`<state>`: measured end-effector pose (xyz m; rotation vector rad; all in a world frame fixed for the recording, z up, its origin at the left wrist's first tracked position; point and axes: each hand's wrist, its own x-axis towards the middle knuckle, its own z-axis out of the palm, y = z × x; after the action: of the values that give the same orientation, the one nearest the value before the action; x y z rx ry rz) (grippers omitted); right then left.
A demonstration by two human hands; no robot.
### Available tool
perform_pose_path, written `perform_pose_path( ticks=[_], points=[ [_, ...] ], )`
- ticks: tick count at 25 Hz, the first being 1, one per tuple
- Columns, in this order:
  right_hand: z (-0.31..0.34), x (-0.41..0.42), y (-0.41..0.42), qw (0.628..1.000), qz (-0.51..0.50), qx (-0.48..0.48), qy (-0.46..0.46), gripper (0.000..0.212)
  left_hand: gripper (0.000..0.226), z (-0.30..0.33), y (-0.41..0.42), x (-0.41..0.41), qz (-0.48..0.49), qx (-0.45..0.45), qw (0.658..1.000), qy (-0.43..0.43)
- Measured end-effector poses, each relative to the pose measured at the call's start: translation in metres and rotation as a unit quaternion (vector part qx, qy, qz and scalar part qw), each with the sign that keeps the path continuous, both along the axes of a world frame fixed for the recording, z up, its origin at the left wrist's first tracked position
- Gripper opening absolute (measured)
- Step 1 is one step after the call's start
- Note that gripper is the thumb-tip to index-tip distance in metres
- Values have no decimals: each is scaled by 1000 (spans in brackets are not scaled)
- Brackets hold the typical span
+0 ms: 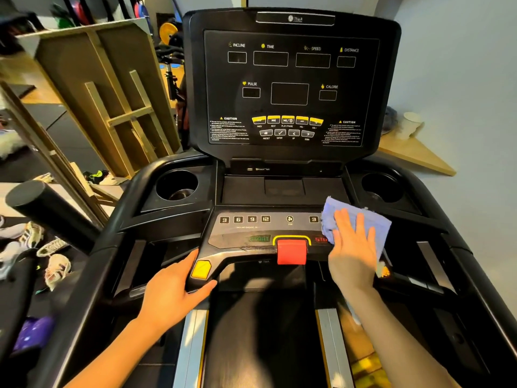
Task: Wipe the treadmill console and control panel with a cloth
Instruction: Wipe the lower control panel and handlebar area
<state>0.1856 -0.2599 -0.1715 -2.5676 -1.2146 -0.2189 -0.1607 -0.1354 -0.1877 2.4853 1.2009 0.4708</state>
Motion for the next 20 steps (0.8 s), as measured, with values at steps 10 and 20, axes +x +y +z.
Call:
perform_pose_path(
  ticks=[10,20],
  points=[
    [9,-129,72,966,220,118,70,60,77,1,0,0,4,21,1000,-17],
    [-14,-166,49,897,417,140,44,47,36,6,-3,1,0,15,999,-34]
  ],
)
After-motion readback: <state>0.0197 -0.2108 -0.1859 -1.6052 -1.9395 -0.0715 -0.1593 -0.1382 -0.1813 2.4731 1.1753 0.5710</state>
